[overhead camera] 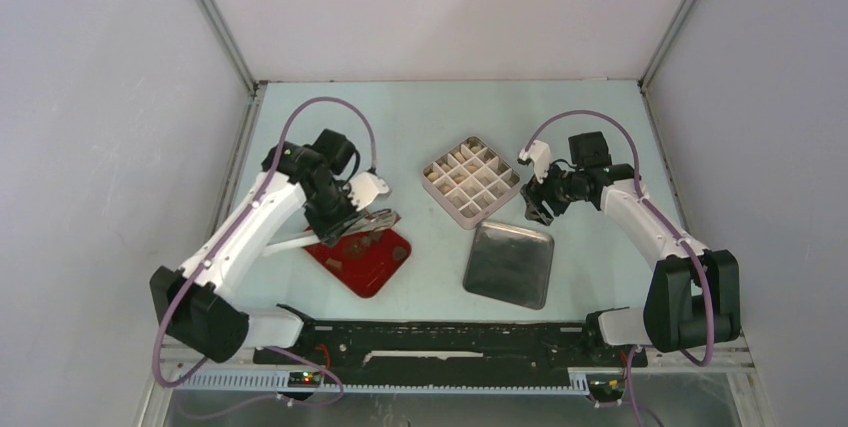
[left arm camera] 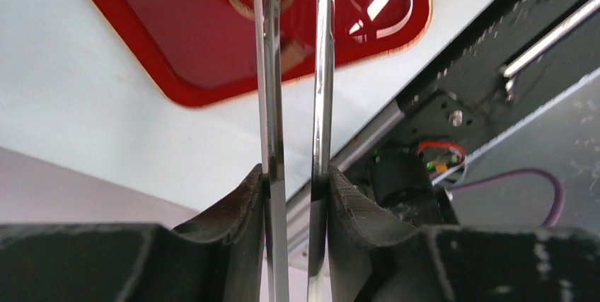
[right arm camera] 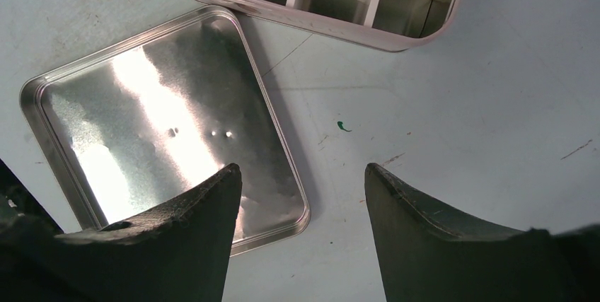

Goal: Pack the chocolate

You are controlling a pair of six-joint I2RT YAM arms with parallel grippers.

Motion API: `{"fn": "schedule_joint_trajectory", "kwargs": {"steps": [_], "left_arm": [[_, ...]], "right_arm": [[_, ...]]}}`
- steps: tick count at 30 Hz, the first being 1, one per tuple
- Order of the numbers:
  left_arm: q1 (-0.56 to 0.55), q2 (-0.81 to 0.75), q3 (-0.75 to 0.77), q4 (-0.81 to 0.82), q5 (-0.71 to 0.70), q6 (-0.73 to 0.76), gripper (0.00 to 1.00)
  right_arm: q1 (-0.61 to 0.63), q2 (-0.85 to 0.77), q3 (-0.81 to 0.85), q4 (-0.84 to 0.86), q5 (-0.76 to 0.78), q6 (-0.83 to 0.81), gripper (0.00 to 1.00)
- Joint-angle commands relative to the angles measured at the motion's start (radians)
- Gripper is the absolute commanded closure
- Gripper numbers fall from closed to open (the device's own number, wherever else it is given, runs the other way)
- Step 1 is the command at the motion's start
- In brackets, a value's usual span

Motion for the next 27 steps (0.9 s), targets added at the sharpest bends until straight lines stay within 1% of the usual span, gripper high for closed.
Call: {"fn": "schedule_joint_trajectory", "kwargs": {"steps": [1, 4, 8, 16, 21, 27], "left_arm": [[-0.023, 0.095, 0.12, 0.13, 0.106, -0.017, 0.94], [-0.057, 0.173, 0.183, 0.185, 0.126, -0.044, 0.93], [-0.097, 0.269, 0.266, 0.237, 0.116, -0.082, 0.92], [-0.136, 0.444, 0.406, 0.267, 0.109, -0.131, 0.9], [-0.158, 0.506, 0.442, 0.259, 0.116, -0.135, 0.88], [-0.186, 0.536, 0.437, 0.231, 0.109, -0.122, 0.87]], "right_arm": [[0.003, 0.006, 0.024, 0.003, 0.007, -0.013, 0.33], [0.0, 0.002, 0.024, 0.0, 0.01, -0.013, 0.33], [-0.011, -0.008, 0.024, -0.005, 0.004, -0.015, 0.33], [-0.017, -0.011, 0.024, -0.01, -0.002, -0.02, 0.33], [-0.021, -0.006, 0.024, -0.014, -0.003, -0.025, 0.33], [-0.02, 0.003, 0.024, -0.018, -0.002, -0.033, 0.33]]}}
